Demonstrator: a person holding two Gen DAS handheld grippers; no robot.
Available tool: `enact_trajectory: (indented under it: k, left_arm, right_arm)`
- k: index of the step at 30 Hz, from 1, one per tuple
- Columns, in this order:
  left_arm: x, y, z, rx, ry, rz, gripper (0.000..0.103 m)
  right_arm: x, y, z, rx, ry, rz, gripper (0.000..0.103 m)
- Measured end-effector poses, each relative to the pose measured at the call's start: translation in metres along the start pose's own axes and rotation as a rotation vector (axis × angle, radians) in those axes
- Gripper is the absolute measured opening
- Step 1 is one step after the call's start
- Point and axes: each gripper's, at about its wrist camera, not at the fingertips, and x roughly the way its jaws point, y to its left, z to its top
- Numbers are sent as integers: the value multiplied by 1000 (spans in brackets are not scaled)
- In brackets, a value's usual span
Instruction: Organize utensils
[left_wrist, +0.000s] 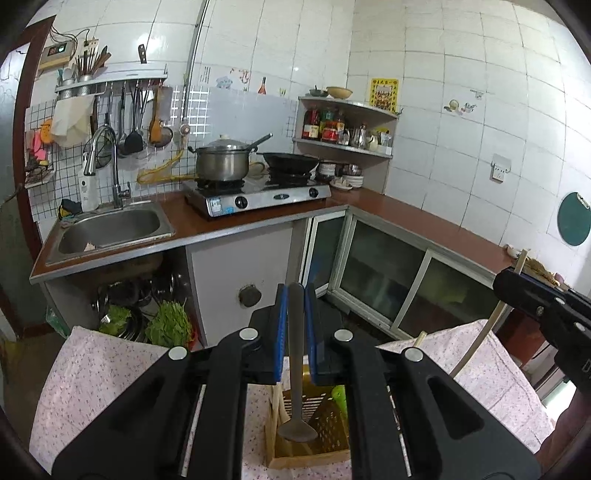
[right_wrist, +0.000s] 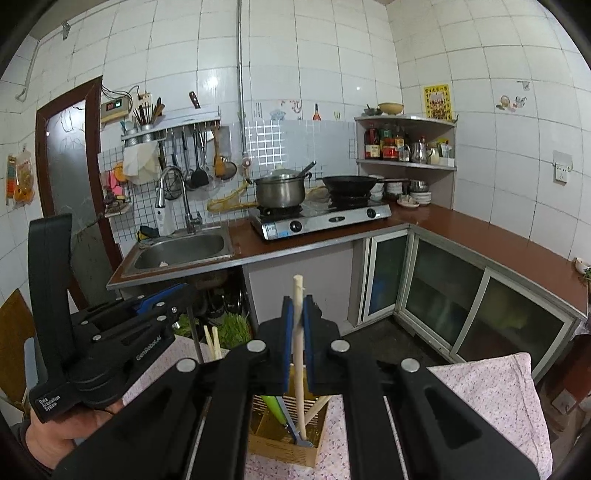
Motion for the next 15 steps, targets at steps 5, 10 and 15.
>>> enact_trajectory:
  k: [5,10,15]
  left_arm:
    - [15,4,-10,-10,50,-18,8]
    - [20,7,-21,-17,70,-7,9]
    - [1,12,-26,-19,44,0,18]
  right_arm:
    - [11,0,-6,7,23,-2,6]
    - [12,-2,-10,1,41,-11,7]
    - [-8,-7,-10,-2,3,-46,7]
